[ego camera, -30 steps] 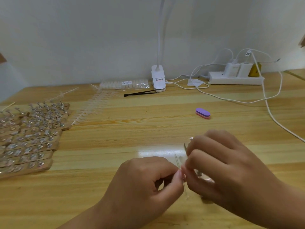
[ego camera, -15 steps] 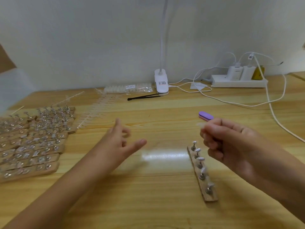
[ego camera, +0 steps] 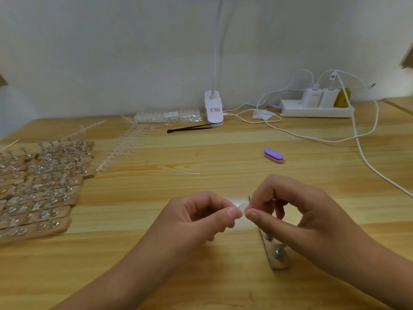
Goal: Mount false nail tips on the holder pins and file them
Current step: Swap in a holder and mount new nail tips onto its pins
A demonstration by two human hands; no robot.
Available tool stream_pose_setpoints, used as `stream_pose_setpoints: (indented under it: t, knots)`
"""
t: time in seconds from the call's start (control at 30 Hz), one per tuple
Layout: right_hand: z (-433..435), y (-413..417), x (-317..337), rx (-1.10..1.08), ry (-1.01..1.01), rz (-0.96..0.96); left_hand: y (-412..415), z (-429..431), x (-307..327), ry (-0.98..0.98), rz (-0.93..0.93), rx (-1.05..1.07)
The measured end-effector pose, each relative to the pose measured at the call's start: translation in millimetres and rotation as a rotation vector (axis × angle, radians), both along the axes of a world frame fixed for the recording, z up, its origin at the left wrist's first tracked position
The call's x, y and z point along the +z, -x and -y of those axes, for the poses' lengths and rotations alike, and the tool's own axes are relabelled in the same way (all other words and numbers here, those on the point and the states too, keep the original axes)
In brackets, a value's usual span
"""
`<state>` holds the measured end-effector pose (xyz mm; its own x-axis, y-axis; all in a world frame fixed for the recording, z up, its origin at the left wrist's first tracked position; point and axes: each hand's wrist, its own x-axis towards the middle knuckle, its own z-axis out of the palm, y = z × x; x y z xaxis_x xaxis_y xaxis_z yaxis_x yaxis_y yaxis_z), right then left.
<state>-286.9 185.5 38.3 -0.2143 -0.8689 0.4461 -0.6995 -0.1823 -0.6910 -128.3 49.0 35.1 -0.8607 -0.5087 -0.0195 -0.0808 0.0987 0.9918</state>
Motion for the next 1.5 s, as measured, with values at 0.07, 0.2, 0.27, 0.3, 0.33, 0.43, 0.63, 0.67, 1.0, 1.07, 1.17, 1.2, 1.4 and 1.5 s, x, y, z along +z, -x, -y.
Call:
stream_pose_setpoints:
  t: [0.07,0.2,0.27,0.3,0.33,0.43,0.63,0.67,1.0,1.07,1.17,1.2,1.4,1.5]
  knots:
    - [0,0,0,-0.016,0.003,-0.093,1,-1,1,-0.019,0.008,0.015]
    - [-3,0,7,0.038,-0.006,-0.237,0,-7,4,-0.032,-0.006,-0.006]
    - [-6,0,13,0.03,-0.009,-0.324,0,-10,5,-0.042,-0.025,-0.005]
    - [-8,0,16,0.023,-0.007,-0.363,0,-11,5,-0.046,-0.032,-0.01]
    - [-9,-1,19,0.016,-0.001,-0.391,0,-11,6,-0.051,-0.037,-0.018]
    - [-13,-4,25,-0.002,0.033,-0.483,-1,-10,4,-0.093,-0.051,-0.067]
    - [-25,3,25,0.02,0.056,-0.671,-3,-13,0,-0.231,-0.047,-0.205]
    - [-28,4,22,0.016,0.059,-0.641,-3,-14,-1,-0.225,-0.044,-0.227]
    - [-60,29,-11,-0.042,-0.048,0.03,-2,-9,-10,-0.05,0.013,-0.203]
    - [-59,28,-15,-0.04,-0.089,0.02,-1,-8,-11,-0.035,0.033,-0.183]
    - [-53,23,-16,-0.022,-0.102,0.004,-1,-9,-12,-0.01,0.053,-0.183]
    - [-51,21,-16,-0.012,-0.104,-0.01,-1,-9,-12,-0.003,0.054,-0.186]
    - [-47,13,-15,0.005,-0.128,-0.01,1,-8,-12,-0.027,0.059,-0.178]
    - [-46,12,-15,0.004,-0.142,-0.01,2,-7,-13,-0.038,0.052,-0.172]
